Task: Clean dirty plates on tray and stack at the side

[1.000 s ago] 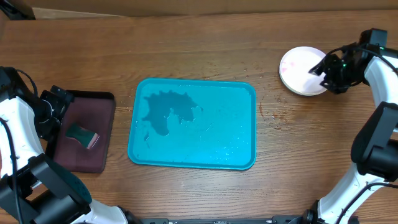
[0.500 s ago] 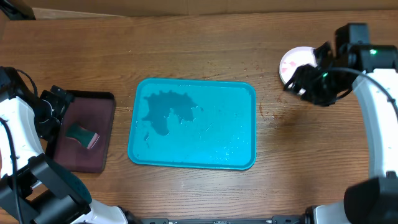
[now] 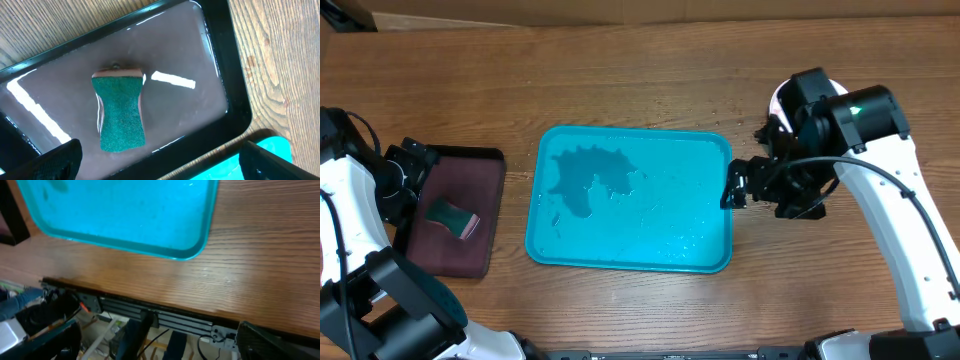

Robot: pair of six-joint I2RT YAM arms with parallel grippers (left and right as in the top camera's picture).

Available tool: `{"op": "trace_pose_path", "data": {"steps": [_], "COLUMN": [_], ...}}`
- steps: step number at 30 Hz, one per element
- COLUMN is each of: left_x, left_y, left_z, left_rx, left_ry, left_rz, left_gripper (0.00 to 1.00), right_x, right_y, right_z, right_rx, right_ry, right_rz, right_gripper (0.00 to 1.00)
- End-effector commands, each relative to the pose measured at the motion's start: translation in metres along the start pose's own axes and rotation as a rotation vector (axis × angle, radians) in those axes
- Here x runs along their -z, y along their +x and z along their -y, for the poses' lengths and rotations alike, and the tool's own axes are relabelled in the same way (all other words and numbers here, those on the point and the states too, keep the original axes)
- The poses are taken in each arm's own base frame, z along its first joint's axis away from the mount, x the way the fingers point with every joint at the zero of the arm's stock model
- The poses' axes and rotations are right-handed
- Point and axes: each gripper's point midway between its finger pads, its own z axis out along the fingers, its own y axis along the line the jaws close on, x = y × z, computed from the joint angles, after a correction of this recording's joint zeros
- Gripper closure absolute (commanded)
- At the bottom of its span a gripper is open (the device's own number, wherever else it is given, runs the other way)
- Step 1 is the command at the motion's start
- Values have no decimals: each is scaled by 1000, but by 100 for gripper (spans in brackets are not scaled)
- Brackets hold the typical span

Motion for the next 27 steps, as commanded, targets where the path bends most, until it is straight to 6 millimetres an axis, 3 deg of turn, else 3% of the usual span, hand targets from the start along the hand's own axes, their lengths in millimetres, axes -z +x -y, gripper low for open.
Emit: {"op": "trace_pose_path", "data": {"steps": [1, 10, 17, 21, 27], "left_x": [9, 9, 9, 9, 9], "left_y": [-4, -4, -4, -4, -4], "left_z": [7, 7, 7, 7, 7], "left_rx": [11, 11, 11, 11, 11], "left_ry": [26, 26, 26, 26, 26], "left_rz": [22, 22, 22, 22, 22], "left_gripper": [0, 0, 0, 0, 0], "right_x": [5, 7, 22, 33, 59], "right_y": [4, -2, -1, 1, -18], "right_z": [-7, 13, 27, 27, 14], "right_rx": [18, 21, 38, 44, 132], "right_ry": [-23, 91, 138, 123, 86], "right_rz": [15, 55, 126, 186, 403], "right_gripper": [0, 0, 0, 0, 0]}}
